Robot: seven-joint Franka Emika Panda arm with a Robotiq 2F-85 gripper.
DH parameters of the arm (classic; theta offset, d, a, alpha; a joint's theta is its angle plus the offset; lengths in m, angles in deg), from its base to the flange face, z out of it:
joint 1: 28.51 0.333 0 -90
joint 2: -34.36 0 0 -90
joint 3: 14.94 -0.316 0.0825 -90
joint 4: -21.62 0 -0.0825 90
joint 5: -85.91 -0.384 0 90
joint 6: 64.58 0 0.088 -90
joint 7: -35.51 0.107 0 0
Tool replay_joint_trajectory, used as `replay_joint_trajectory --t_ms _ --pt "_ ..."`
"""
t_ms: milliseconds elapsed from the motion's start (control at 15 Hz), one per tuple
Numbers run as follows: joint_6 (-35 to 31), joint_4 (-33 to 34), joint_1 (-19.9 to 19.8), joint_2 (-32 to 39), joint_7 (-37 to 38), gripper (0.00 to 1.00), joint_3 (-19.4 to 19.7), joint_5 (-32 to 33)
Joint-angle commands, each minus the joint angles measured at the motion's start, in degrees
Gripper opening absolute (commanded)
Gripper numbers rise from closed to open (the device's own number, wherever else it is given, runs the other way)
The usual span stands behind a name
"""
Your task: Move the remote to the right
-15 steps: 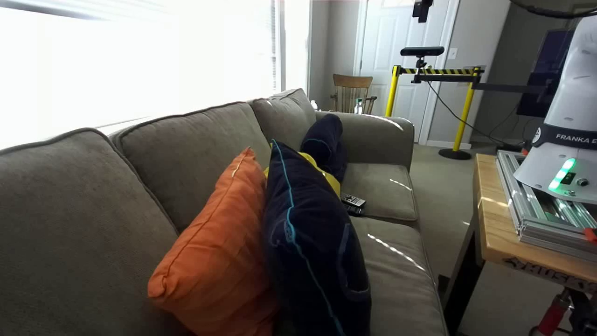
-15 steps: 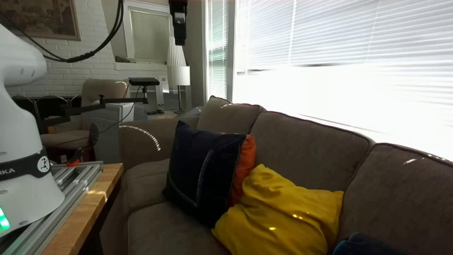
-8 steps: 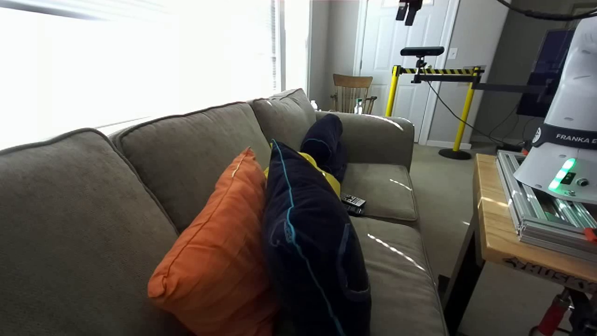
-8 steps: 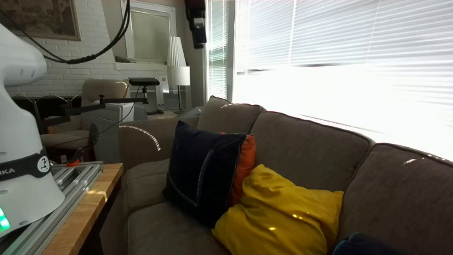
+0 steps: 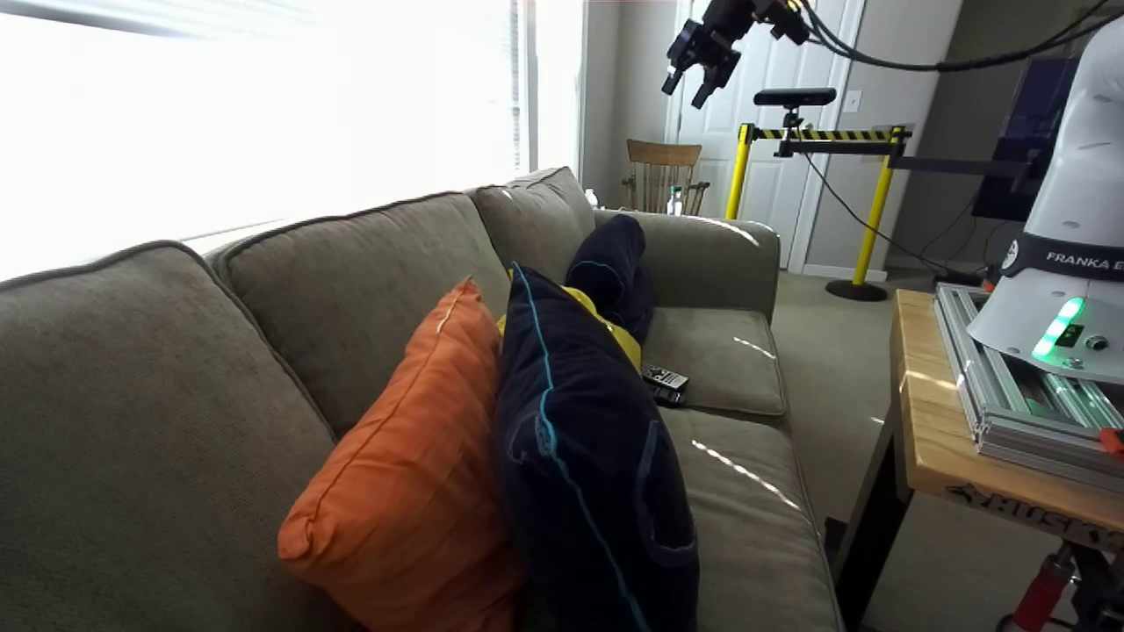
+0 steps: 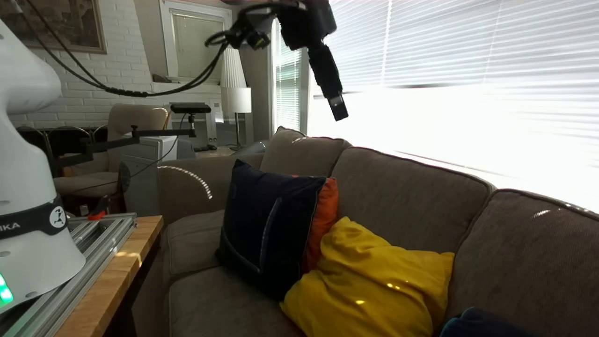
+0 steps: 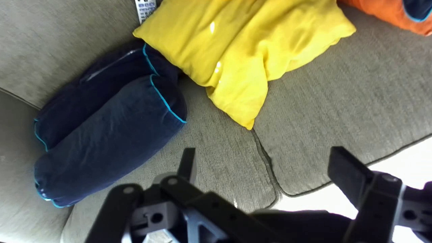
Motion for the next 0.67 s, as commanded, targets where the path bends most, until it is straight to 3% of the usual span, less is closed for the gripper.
replay_joint_trajectory --t_ms 0,133,200,267,600 --pt "-8.01 0.57 3.14 5.86 -7.85 1.0 3.48 -9.21" --pt "-4.5 0.48 3.04 6.48 -15.35 1.0 4.96 -9.92" --pt "-5.12 0.17 1.14 6.84 -14.33 1.0 4.03 -6.21" --pt "-5.48 0.03 1.42 6.39 -11.76 1.0 3.09 -7.51" --pt "-5.48 0.03 0.8 6.92 -13.75 1.0 3.36 -7.26"
